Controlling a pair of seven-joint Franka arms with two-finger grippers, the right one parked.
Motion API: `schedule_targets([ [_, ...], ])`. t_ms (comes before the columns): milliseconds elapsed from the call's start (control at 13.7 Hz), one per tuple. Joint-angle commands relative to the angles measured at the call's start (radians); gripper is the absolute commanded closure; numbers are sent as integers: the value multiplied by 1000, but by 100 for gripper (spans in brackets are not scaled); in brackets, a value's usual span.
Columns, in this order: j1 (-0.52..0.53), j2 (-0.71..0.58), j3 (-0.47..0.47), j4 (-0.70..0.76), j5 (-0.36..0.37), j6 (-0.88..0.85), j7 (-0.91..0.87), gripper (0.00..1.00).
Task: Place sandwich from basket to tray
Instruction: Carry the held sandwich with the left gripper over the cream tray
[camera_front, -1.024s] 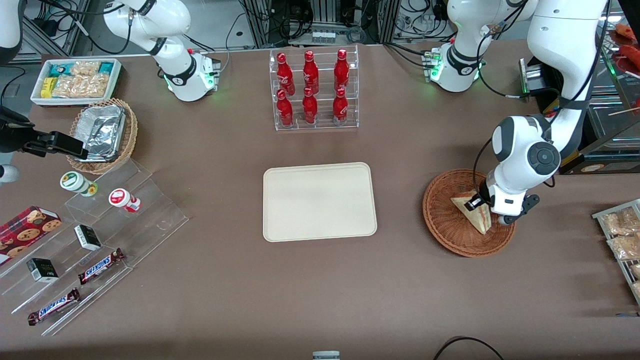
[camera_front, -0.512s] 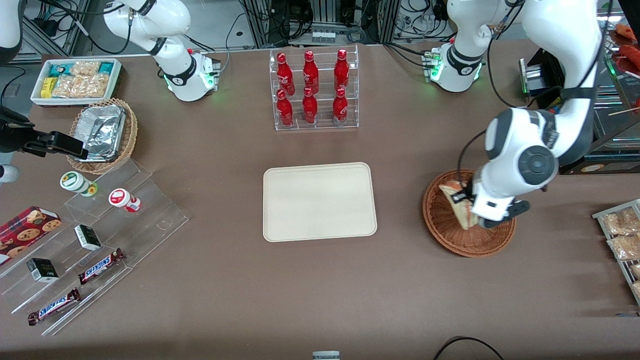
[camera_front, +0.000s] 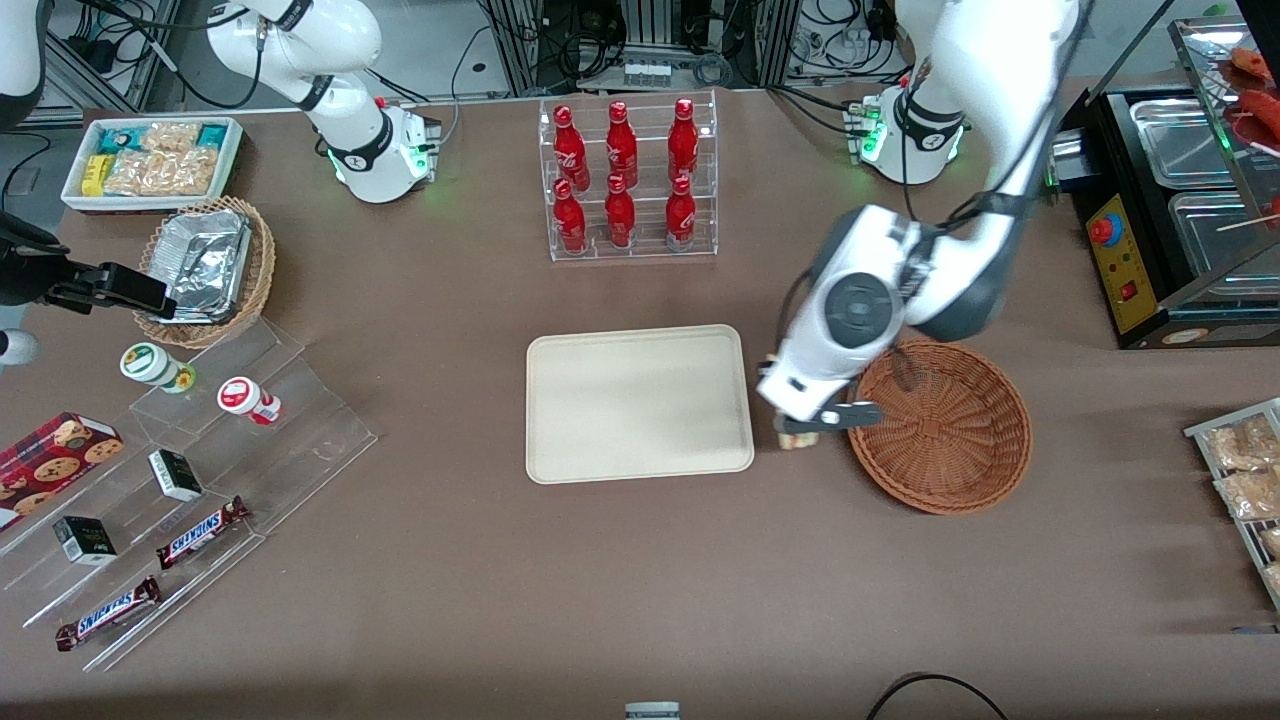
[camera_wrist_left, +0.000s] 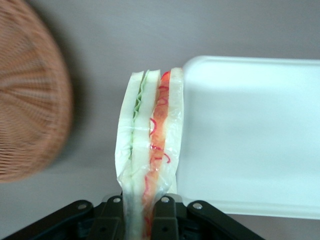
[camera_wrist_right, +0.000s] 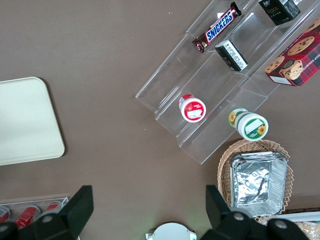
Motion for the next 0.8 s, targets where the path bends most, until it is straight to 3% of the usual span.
schedule_targets([
  [0, -82, 117, 15, 137, -20, -5, -70, 100],
  [732, -279, 413, 12, 468, -11, 79, -291, 100],
])
